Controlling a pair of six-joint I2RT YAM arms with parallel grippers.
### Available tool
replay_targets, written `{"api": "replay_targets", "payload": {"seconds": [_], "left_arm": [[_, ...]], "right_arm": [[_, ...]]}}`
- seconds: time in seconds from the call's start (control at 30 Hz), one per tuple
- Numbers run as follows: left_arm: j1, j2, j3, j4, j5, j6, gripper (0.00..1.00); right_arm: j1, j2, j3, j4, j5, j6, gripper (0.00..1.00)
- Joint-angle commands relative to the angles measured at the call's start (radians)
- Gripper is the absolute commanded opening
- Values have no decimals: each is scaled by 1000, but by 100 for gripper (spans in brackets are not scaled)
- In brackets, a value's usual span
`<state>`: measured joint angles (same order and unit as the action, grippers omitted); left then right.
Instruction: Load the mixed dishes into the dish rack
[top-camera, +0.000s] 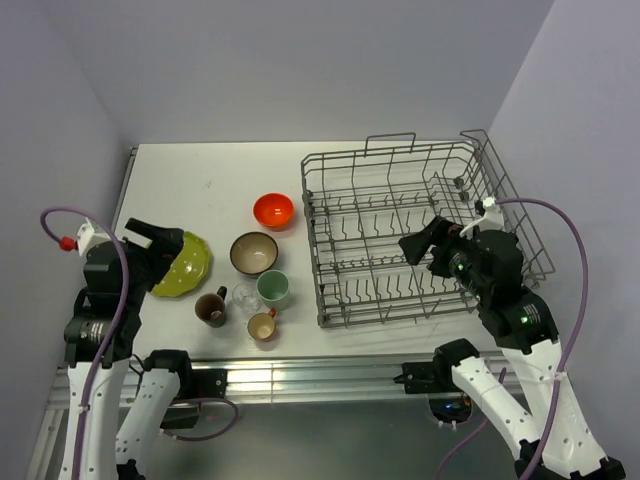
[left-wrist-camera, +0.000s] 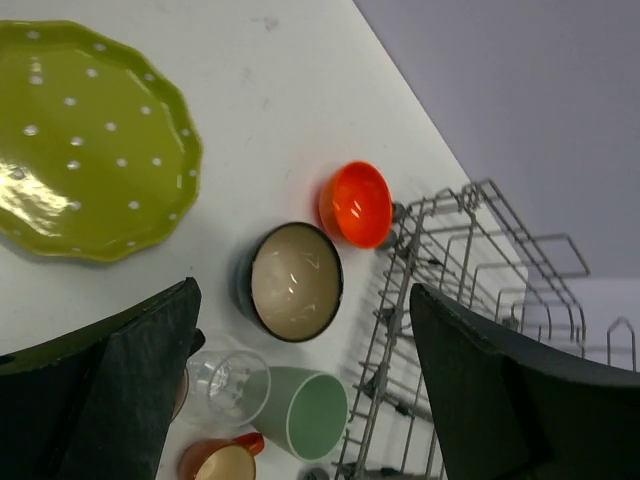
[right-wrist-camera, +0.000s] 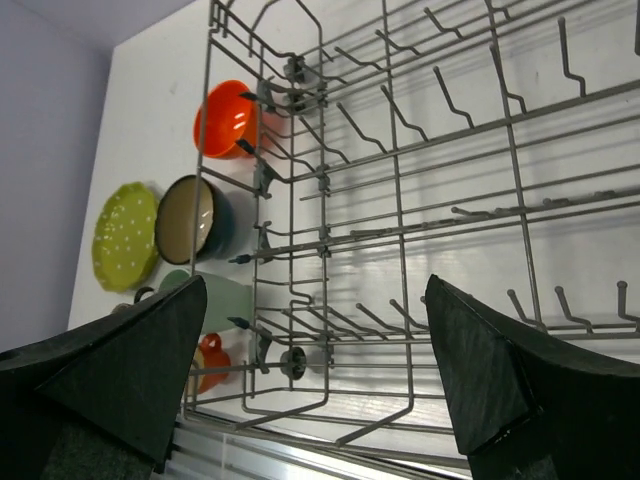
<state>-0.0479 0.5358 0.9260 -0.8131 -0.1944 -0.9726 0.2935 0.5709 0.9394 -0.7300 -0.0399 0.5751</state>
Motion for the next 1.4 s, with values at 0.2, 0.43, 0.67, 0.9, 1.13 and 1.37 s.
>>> {"api": "replay_targets", "payload": {"seconds": [0.2, 0.43, 0.67, 0.9, 1.13, 1.37], "left_arm": [[-90, 384, 95, 52, 201, 209, 92], [-222, 593, 137, 54, 26, 170, 92], [-222, 769, 116, 87, -8, 143, 92], [-224, 891, 128, 152, 44, 155, 88], [-250, 1003, 158, 175, 81, 172, 71], [-288, 1084, 162, 186, 65, 173, 68]], "right_arm": [[-5, 99, 22, -66, 63, -14, 100], [2, 129, 42, -100, 87, -67, 100], [27, 159, 64, -147, 172, -78, 99], [53, 132, 59, -115, 195, -38, 98], [56, 78, 82, -79, 107, -72, 98], [58, 75, 90, -75, 110, -86, 99]]}}
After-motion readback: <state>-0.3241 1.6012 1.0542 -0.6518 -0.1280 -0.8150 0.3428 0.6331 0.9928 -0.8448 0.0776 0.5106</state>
